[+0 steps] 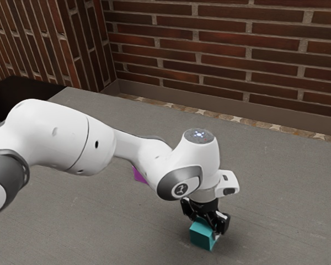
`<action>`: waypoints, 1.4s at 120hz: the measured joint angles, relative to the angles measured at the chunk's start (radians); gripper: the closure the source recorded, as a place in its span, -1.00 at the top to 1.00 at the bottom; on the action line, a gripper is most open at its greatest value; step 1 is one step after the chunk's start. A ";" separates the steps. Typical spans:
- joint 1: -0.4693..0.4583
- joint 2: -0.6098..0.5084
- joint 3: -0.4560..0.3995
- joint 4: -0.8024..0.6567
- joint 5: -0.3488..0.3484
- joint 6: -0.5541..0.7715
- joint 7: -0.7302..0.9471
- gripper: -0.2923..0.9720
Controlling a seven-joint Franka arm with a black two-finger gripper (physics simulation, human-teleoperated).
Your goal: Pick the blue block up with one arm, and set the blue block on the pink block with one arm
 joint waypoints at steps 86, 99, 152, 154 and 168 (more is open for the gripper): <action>0.619 -0.185 -0.140 0.037 0.134 -0.180 0.175 0.02; 0.711 -0.177 -0.238 0.055 0.131 -0.192 0.224 0.02; 0.767 0.034 -0.305 0.330 0.116 -0.449 0.363 0.02; 0.766 0.043 -0.308 0.341 0.120 -0.454 0.367 0.02; 0.770 0.066 -0.317 0.370 0.140 -0.479 0.397 0.02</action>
